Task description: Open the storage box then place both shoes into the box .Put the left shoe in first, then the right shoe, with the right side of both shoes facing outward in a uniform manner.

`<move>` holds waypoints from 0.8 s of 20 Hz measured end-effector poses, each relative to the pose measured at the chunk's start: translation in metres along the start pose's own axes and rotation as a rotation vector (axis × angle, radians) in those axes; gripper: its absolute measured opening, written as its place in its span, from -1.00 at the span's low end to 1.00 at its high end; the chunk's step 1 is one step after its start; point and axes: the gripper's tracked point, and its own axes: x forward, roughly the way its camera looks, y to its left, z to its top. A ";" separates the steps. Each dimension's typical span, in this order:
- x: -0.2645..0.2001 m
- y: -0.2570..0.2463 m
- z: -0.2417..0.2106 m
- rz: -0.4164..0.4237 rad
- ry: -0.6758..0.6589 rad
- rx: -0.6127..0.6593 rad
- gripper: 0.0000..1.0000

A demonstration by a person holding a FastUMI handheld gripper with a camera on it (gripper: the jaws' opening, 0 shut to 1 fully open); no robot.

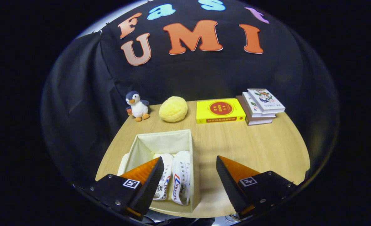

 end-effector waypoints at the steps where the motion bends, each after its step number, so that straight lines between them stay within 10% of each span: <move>1: -0.010 -0.011 0.010 -0.010 -0.026 0.007 0.98; 16: -0.115 -0.196 0.051 -0.141 -0.218 0.081 0.97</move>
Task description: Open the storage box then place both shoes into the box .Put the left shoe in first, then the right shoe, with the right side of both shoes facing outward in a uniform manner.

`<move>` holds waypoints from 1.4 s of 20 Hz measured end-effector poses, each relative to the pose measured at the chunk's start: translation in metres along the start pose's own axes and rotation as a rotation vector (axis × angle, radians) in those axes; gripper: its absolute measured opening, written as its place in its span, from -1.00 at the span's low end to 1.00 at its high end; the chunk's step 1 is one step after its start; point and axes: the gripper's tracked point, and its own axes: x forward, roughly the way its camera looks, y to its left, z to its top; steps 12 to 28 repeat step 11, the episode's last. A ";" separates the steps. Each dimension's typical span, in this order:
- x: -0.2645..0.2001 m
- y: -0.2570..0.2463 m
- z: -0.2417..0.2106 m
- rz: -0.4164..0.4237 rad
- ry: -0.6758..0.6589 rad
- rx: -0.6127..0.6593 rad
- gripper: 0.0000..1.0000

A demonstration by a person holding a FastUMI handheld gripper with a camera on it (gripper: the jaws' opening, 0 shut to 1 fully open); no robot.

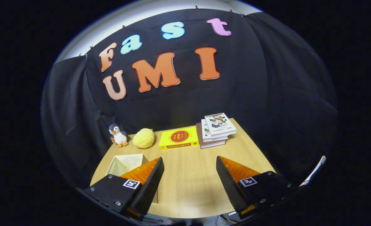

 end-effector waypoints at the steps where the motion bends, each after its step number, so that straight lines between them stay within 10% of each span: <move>1: -0.003 -0.008 0.005 -0.006 -0.014 -0.001 0.98; 28: -0.013 -0.059 0.007 -0.006 -0.018 0.053 0.97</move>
